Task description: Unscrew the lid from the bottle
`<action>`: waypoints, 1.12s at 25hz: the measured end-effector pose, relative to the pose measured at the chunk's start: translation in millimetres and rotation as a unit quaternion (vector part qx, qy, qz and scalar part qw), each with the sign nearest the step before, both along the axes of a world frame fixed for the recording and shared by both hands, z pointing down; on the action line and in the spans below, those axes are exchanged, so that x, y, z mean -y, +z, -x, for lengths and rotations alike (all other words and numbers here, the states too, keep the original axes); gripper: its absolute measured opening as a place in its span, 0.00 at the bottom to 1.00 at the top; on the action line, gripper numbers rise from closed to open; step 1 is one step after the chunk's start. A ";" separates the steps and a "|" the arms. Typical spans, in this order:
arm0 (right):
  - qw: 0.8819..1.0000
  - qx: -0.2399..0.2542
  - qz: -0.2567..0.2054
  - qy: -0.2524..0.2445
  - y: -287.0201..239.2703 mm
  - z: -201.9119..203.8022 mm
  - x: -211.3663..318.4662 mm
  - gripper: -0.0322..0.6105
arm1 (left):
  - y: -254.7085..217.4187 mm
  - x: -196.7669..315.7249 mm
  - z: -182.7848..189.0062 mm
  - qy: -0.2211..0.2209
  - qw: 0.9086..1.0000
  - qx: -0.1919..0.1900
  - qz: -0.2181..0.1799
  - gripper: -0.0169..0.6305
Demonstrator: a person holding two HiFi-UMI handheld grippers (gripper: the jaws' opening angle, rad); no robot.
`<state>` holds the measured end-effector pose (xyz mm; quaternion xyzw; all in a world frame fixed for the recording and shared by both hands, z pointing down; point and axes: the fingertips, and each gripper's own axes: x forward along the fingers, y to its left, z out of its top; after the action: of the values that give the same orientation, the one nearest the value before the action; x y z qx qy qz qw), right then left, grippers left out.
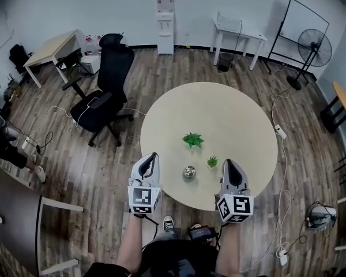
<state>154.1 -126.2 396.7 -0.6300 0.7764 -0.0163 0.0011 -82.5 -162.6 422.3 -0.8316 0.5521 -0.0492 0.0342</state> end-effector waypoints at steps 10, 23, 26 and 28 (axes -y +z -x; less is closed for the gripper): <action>1.000 0.012 -0.008 -0.017 -4.0 -30.3 26.4 0.05 | -9.1 12.4 -28.6 -0.013 1.000 0.002 -0.016 0.03; 0.999 0.012 -0.002 -0.030 5.5 -32.9 35.7 0.05 | -9.7 12.3 -43.8 0.022 0.999 -0.030 -0.024 0.51; 1.000 0.010 -0.001 -0.029 6.5 -31.4 38.0 0.05 | -5.0 12.9 -45.7 0.031 0.999 -0.024 -0.021 0.51; 1.000 0.011 -0.001 -0.027 7.1 -31.7 38.5 0.05 | 5.2 14.3 -49.5 0.039 0.999 -0.020 -0.011 0.51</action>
<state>185.9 -164.7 403.8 -0.6082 0.7934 -0.0227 0.0099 -33.0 -176.9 427.5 -0.8530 0.5203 -0.0247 0.0341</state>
